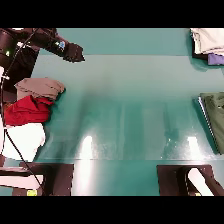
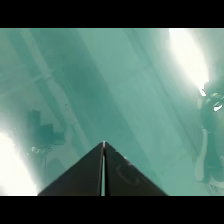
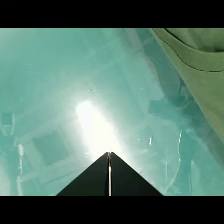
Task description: Fold the shirts.
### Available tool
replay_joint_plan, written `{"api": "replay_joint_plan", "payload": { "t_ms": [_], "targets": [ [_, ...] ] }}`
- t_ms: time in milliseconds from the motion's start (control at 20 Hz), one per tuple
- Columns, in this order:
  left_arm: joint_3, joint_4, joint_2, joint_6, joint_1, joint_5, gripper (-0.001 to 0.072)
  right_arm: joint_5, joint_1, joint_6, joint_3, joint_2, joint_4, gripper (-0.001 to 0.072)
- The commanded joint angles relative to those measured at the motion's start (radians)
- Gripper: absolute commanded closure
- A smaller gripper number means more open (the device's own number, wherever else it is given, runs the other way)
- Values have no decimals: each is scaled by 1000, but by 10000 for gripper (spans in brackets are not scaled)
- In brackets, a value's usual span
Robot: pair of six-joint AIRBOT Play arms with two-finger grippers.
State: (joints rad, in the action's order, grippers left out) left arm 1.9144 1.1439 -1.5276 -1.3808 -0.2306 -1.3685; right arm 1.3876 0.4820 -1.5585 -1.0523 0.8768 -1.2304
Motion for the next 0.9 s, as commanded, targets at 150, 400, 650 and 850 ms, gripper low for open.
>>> {"api": "replay_joint_plan", "payload": {
  "t_ms": [150,400,650,850],
  "targets": [
    [0,0,0,0,0,0,685,0,-2,0,0,0,2,687],
    [0,0,0,0,0,0,685,0,-2,0,0,0,6,687],
    [1,-29,1,2,0,47,685,-1,-2,0,0,0,8,687],
    [0,235,2,-72,32,16,26,-11,-2,0,0,0,8,687]
  ]
}}
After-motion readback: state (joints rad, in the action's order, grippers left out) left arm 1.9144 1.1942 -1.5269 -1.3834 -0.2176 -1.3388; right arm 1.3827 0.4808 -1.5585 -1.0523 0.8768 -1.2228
